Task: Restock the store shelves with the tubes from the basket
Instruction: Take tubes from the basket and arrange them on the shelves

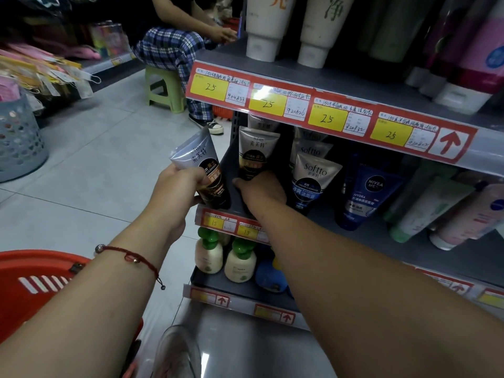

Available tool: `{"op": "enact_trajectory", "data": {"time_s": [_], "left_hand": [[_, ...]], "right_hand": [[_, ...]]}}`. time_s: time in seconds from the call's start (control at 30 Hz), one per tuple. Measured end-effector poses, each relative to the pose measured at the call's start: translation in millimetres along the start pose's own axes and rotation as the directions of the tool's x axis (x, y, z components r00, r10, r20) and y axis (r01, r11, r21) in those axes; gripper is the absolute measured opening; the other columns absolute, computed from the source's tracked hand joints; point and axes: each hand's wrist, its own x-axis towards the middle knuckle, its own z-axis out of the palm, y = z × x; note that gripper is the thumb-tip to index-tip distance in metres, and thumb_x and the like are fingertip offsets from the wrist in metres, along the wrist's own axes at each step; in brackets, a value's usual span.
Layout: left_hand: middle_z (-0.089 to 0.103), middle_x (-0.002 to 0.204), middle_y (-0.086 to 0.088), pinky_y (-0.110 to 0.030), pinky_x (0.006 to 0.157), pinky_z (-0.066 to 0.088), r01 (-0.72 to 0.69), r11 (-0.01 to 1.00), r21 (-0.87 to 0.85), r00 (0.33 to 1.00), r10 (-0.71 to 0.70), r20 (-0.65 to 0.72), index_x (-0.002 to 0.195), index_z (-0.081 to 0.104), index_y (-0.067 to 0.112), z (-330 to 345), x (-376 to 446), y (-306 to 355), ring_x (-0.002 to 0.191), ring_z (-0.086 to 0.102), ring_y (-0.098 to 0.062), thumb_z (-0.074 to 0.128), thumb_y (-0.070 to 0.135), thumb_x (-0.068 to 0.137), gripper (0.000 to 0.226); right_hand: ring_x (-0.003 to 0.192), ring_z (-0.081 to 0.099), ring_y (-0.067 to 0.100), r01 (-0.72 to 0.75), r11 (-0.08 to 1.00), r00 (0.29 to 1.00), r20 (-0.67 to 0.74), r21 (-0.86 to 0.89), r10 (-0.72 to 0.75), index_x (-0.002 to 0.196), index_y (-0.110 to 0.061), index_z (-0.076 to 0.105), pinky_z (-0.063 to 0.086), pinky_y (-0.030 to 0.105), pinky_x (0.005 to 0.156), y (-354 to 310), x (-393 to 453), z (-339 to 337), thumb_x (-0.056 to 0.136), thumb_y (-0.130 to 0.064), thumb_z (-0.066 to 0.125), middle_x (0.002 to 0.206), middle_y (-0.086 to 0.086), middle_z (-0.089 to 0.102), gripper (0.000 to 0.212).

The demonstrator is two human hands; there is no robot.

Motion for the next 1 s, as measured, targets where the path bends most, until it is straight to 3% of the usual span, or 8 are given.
{"op": "enact_trajectory", "data": {"time_s": [0.17,0.3,0.47,0.57,0.7,0.83,1.0], "left_hand": [[0.065,0.092,-0.007,-0.041,0.086,0.053,-0.002,0.999,0.032,0.999,0.000,0.048,0.094,0.060,0.014,1,-2,1,0.090,0.061,-0.024,0.051,-0.004,0.081,0.024],[0.065,0.090,-0.009,-0.037,0.076,0.055,0.004,0.999,0.050,0.998,-0.007,0.060,0.093,0.060,0.009,7,2,1,0.083,0.063,-0.023,0.054,-0.003,0.079,0.019],[0.073,0.100,-0.012,-0.045,0.084,0.058,-0.016,0.991,0.133,0.994,0.002,0.108,0.105,0.066,0.011,22,2,-2,0.094,0.069,-0.028,0.067,0.012,0.070,0.036],[0.074,0.092,-0.005,-0.035,0.074,0.055,-0.029,0.983,0.179,0.988,0.000,0.157,0.099,0.069,0.017,33,3,-9,0.087,0.070,-0.022,0.069,0.006,0.078,0.023],[0.077,0.096,-0.001,-0.034,0.081,0.057,-0.049,0.978,0.203,0.977,0.004,0.213,0.105,0.070,0.019,42,6,-16,0.092,0.073,-0.019,0.074,0.005,0.081,0.028],[0.073,0.108,0.001,-0.038,0.092,0.056,-0.151,0.955,0.257,0.968,0.090,0.233,0.125,0.061,0.016,46,8,-23,0.099,0.069,-0.015,0.069,0.002,0.086,0.042],[0.071,0.115,0.000,-0.047,0.096,0.053,-0.263,0.874,0.409,0.957,0.182,0.225,0.129,0.062,0.020,46,15,-33,0.106,0.066,-0.020,0.065,0.013,0.091,0.039]], "right_hand": [[0.110,0.063,0.031,-0.029,0.999,0.999,0.012,-0.013,0.029,0.127,-0.012,0.053,0.051,0.036,0.084,-4,1,1,0.084,-0.057,0.065,0.124,0.010,0.063,0.063],[0.117,0.059,0.034,-0.043,0.982,0.999,-0.010,0.183,0.046,0.139,-0.008,0.037,0.051,0.038,0.089,0,-10,-5,0.082,-0.039,0.072,0.132,0.012,0.057,0.074],[0.116,0.055,0.027,0.205,0.954,0.976,0.031,0.217,-0.217,0.141,-0.019,0.044,0.050,0.041,0.097,30,-41,-11,0.080,-0.022,0.061,0.132,0.010,0.055,0.063],[0.110,0.060,0.021,0.310,0.908,0.939,0.058,0.282,-0.339,0.128,-0.026,0.059,0.051,0.038,0.094,38,-47,-12,0.079,-0.015,0.064,0.121,0.004,0.064,0.051],[0.096,0.066,0.020,0.278,0.904,0.951,0.041,0.325,-0.307,0.116,-0.019,0.063,0.055,0.041,0.087,42,-45,-16,0.079,-0.012,0.069,0.105,0.003,0.071,0.038],[0.097,0.066,0.021,0.276,0.918,0.960,-0.032,0.286,-0.279,0.114,-0.012,0.061,0.055,0.038,0.085,45,-44,-10,0.079,-0.017,0.073,0.106,0.004,0.071,0.038],[0.100,0.064,0.026,0.271,0.935,0.962,-0.100,0.229,-0.255,0.117,-0.010,0.056,0.055,0.037,0.083,41,-41,-3,0.082,-0.019,0.068,0.110,0.009,0.067,0.038]]}}
